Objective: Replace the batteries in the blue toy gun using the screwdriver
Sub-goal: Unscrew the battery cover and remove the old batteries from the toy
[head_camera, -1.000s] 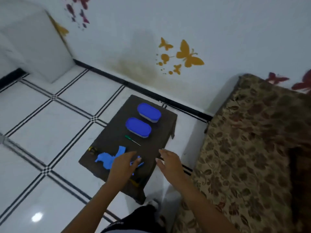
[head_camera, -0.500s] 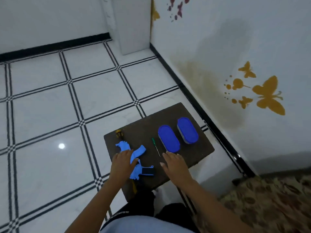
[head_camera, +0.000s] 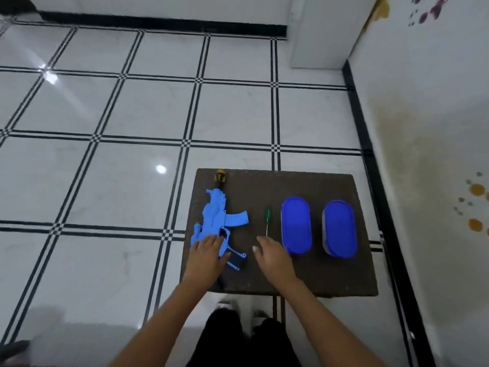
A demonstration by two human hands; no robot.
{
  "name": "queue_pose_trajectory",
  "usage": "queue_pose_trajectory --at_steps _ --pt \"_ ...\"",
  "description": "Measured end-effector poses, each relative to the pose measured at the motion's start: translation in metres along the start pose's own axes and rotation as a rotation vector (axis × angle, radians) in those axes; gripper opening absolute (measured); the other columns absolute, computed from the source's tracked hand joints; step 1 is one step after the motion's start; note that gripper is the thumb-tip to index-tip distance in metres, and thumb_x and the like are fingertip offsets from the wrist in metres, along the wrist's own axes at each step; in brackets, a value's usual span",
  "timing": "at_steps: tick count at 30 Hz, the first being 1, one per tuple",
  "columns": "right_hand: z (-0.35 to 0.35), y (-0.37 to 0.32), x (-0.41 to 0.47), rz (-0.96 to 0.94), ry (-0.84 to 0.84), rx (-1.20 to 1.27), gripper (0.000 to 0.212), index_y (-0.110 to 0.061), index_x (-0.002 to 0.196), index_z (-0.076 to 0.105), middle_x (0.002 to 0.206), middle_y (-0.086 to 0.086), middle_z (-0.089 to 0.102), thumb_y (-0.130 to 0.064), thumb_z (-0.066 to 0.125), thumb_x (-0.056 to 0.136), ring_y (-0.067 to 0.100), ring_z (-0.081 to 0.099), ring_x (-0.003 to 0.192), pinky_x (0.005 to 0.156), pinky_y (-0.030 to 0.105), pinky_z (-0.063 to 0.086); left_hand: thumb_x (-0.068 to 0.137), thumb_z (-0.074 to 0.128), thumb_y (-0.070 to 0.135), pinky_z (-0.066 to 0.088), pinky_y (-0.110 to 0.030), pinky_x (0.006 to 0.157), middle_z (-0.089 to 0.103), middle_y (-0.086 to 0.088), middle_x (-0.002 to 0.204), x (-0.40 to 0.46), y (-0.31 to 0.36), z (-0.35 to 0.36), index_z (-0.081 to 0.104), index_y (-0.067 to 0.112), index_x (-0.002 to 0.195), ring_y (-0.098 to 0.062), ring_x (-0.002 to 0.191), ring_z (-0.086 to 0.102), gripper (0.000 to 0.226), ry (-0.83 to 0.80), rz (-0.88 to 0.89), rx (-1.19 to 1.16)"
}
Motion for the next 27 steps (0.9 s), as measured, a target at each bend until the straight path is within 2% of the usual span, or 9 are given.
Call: queue_pose_trajectory --at_steps 3,5,7,9,12,16,20,22,27 --pt "0.023 0.021 0.043 0.049 0.065 -0.062 0.037 -0.009 0.130 0.048 0.131 0.009 0.053 -0.027 0.036 0.099 0.025 0.052 0.118 0.099 0.036 0.043 0.077 0.036 0.048 0.055 -0.050 0.073 0.072 -0.014 0.102 0.026 -0.017 0.051 0.074 0.010 0.098 -0.031 0.093 0.070 0.057 -0.043 0.025 0.036" --pt "0.034 0.031 0.078 0.110 0.150 -0.109 0.034 -0.009 0.127 0.048 0.127 0.011 0.054 -0.023 0.038 0.098 0.024 0.053 0.113 0.094 0.035 0.045 0.081 0.032 0.051 0.053 -0.048 0.081 0.070 -0.012 0.110 0.047 -0.033 0.085 0.074 0.016 0.102 -0.028 0.100 0.068 0.058 -0.004 0.050 0.118" --pt "0.046 0.041 0.115 0.155 0.207 -0.140 0.035 -0.006 0.129 0.044 0.129 0.014 0.050 -0.019 0.041 0.097 0.026 0.052 0.115 0.093 0.035 0.044 0.093 0.018 0.056 0.032 -0.045 0.106 0.065 -0.010 0.121 0.064 -0.047 0.114 0.069 0.019 0.112 -0.026 0.116 0.057 0.066 0.047 0.084 0.177" --pt "0.058 0.050 0.143 0.185 0.272 -0.146 0.034 -0.004 0.129 0.043 0.130 0.016 0.048 -0.014 0.043 0.096 0.028 0.051 0.115 0.091 0.035 0.045 0.095 0.008 0.059 0.011 -0.042 0.110 0.060 -0.011 0.128 0.072 -0.053 0.131 0.066 0.019 0.117 -0.023 0.125 0.040 0.073 0.145 0.101 0.171" --pt "0.065 0.062 0.163 0.199 0.375 -0.151 0.031 -0.004 0.124 0.044 0.126 0.016 0.048 -0.006 0.044 0.094 0.030 0.050 0.113 0.089 0.035 0.045 0.095 0.008 0.059 0.019 -0.051 0.106 0.061 -0.010 0.128 0.074 -0.056 0.147 0.066 0.020 0.118 -0.023 0.128 0.038 0.073 0.360 0.166 0.217" --pt "0.073 0.068 0.158 0.170 0.439 -0.141 0.035 -0.002 0.125 0.042 0.127 0.019 0.047 0.000 0.047 0.091 0.033 0.049 0.115 0.089 0.037 0.045 0.092 0.002 0.063 0.031 -0.063 0.099 0.061 -0.007 0.128 0.073 -0.056 0.152 0.065 0.022 0.119 -0.030 0.126 0.050 0.079 0.435 0.187 0.230" --pt "0.070 0.057 0.118 0.102 0.523 -0.043 0.043 -0.003 0.129 0.035 0.121 0.021 0.053 -0.003 0.052 0.089 0.036 0.055 0.109 0.078 0.039 0.047 0.086 0.008 0.070 0.001 -0.054 0.114 0.022 0.001 0.156 0.069 -0.054 0.148 0.033 0.031 0.144 -0.018 0.146 0.007 0.074 0.340 0.126 0.190" --pt "0.060 0.047 0.085 0.070 0.599 0.036 0.049 -0.006 0.130 0.034 0.119 0.019 0.055 -0.008 0.057 0.087 0.037 0.057 0.105 0.071 0.036 0.042 0.096 0.025 0.056 0.000 -0.053 0.115 0.014 0.001 0.158 0.061 -0.050 0.145 0.026 0.030 0.147 -0.017 0.147 0.002 0.057 0.309 0.123 0.163" --pt "0.052 0.029 0.008 -0.053 0.616 0.220 0.053 -0.016 0.133 0.041 0.123 0.015 0.054 -0.012 0.060 0.084 0.032 0.055 0.106 0.070 0.029 0.037 0.097 0.030 0.052 0.002 -0.054 0.115 0.002 -0.001 0.159 0.038 -0.048 0.146 0.016 0.031 0.149 -0.019 0.147 0.000 0.058 0.187 0.119 0.153"
Point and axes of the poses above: each hand's wrist, its own x-axis towards the middle knuckle, its own z-axis out of the palm, y = z × x, the point moved 5 cm from there along x, towards the middle knuckle
